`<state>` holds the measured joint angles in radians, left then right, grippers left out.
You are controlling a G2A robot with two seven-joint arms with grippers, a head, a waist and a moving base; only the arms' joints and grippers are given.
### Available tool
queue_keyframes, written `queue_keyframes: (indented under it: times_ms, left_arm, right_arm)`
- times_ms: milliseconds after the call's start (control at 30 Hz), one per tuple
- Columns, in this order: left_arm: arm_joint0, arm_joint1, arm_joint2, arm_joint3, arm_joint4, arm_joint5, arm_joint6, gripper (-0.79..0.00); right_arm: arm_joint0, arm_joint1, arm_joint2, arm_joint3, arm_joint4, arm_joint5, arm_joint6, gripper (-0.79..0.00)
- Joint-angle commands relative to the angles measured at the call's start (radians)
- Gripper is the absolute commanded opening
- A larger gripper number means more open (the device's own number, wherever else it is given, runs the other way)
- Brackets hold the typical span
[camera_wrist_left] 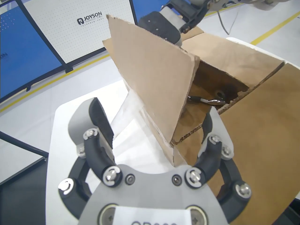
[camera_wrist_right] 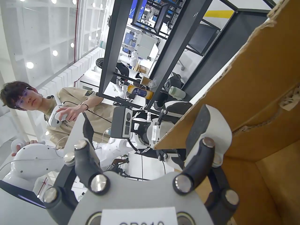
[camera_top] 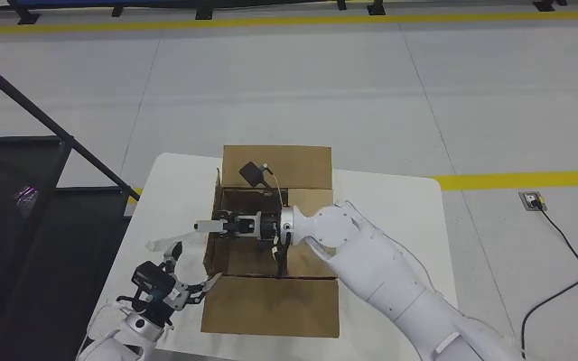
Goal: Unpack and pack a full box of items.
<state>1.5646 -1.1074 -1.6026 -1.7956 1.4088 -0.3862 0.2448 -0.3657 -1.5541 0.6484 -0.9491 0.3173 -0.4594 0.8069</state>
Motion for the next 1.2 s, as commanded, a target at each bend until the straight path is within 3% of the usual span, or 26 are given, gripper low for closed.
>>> queue_keyframes:
  times_ms: [0,267,467,667,900,1067,1167]
  left_arm:
    - [-0.008,-0.001,-0.005,0.004,-0.028,0.013,-0.008,0.000]
    - [0.030,0.000,-0.076,-0.012,-0.035,0.062,0.035,0.000]
    - [0.073,0.004,-0.144,-0.002,-0.038,0.066,0.037,0.000]
    - [0.071,0.005,-0.166,0.051,-0.062,0.045,-0.007,0.000]
    - [0.008,0.004,-0.126,0.134,-0.037,0.048,-0.078,0.000]
    - [-0.018,0.003,-0.108,0.166,-0.025,0.049,-0.076,0.000]
    - [-0.015,0.004,-0.117,0.159,-0.031,0.050,-0.065,0.000]
  right_arm:
    - [0.001,-0.005,-0.002,-0.003,0.000,-0.008,0.013,0.000]
    - [-0.013,-0.004,0.025,-0.039,-0.020,-0.044,0.051,0.000]
    - [-0.077,0.042,0.122,-0.187,-0.127,-0.079,0.044,0.000]
    - [-0.268,0.118,0.281,-0.509,-0.342,-0.031,0.059,0.000]
    - [-0.540,0.187,0.457,-0.862,-0.555,0.013,0.108,0.000]
    - [-0.671,0.214,0.561,-0.978,-0.616,0.008,0.102,0.000]
    - [-0.671,0.214,0.561,-0.978,-0.616,0.008,0.102,0.000]
